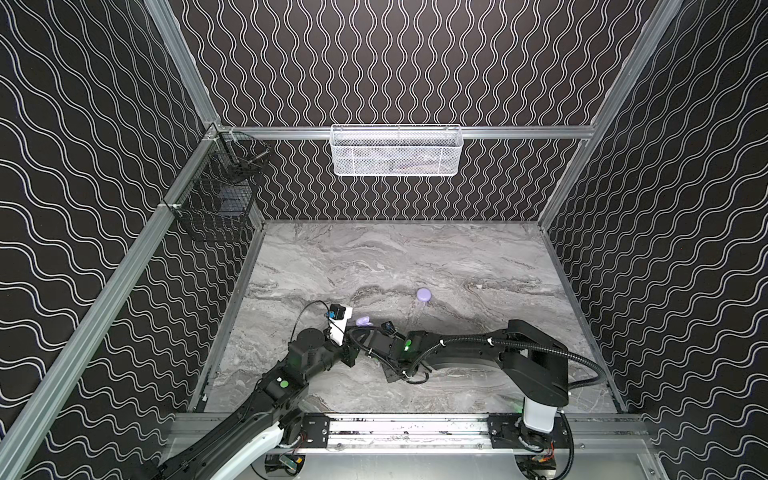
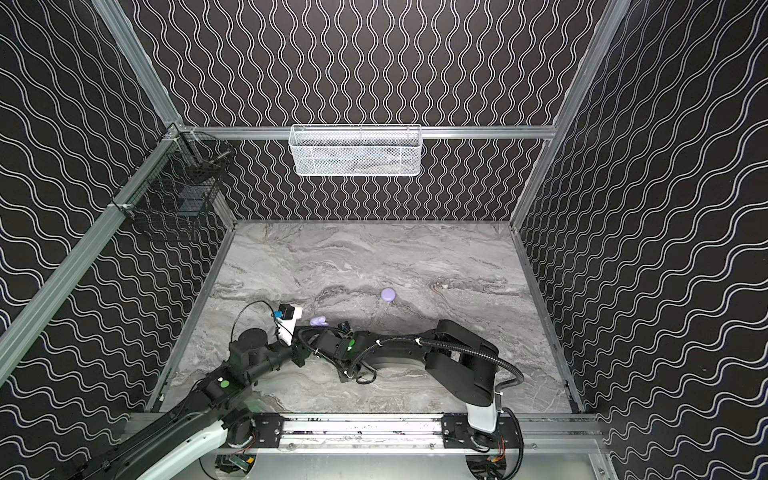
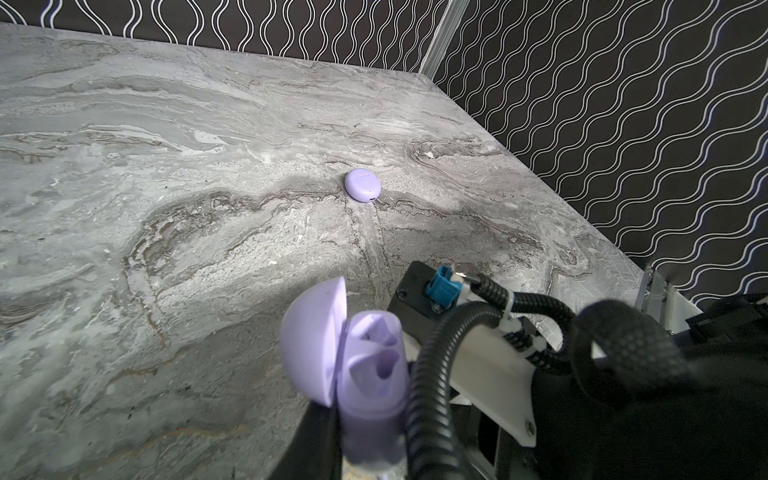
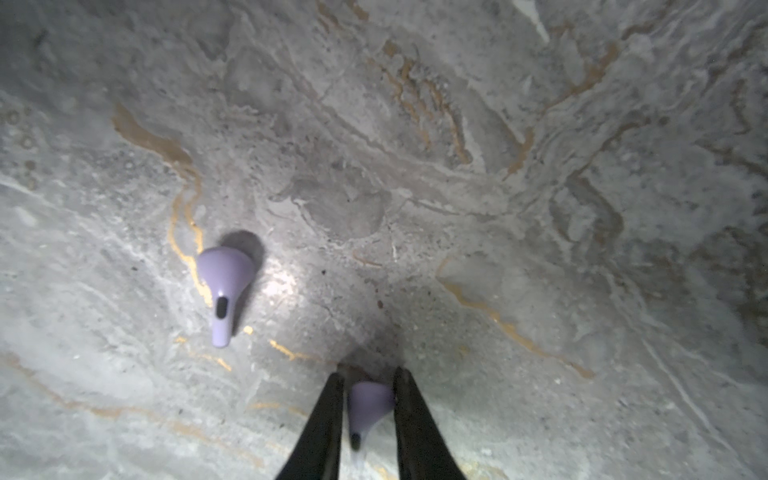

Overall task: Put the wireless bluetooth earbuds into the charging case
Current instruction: 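Close the right gripper on the lavender earbud and lift it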

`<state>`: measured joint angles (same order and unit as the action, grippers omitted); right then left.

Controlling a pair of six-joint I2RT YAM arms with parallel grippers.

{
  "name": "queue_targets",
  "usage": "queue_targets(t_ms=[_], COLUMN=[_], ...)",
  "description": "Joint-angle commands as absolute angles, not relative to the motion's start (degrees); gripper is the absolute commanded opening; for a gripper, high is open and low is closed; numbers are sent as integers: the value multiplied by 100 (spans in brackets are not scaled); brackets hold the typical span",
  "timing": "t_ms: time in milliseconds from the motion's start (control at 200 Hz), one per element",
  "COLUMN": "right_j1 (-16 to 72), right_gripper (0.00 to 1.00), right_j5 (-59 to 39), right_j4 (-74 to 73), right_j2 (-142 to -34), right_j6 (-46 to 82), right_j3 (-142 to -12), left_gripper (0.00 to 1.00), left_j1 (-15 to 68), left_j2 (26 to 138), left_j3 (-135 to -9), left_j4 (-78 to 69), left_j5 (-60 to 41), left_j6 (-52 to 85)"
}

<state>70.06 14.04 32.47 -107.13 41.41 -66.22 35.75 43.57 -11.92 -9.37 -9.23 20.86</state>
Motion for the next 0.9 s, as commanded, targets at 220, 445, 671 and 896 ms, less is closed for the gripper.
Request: queue_targets(t_ms=[220,445,671,896], right_j1=[7009,7009,6999,6987], right_gripper=[20,19,18,18], right_j5=[1410,1550,1807,2092], right_j4=[3337,3322,3313,3260], right_j2=[-10611,-10392,-10193,-9857], right_j6=[4231,4263,4376,4529], right_j3=[-6513,-6478,-6417,-6311], left_gripper=[15,15,14,14], left_j1=[3555,3559,3559,3564], left_j2=[4370,4364,4300,4236], left_j3=[-1186,-1187,-1156,-1125], left_j4=[-1116,-1134,-1202,-1298], left_j5=[-879,-924,-1072,-1216], left_j6=[2104,2100,2036,2013])
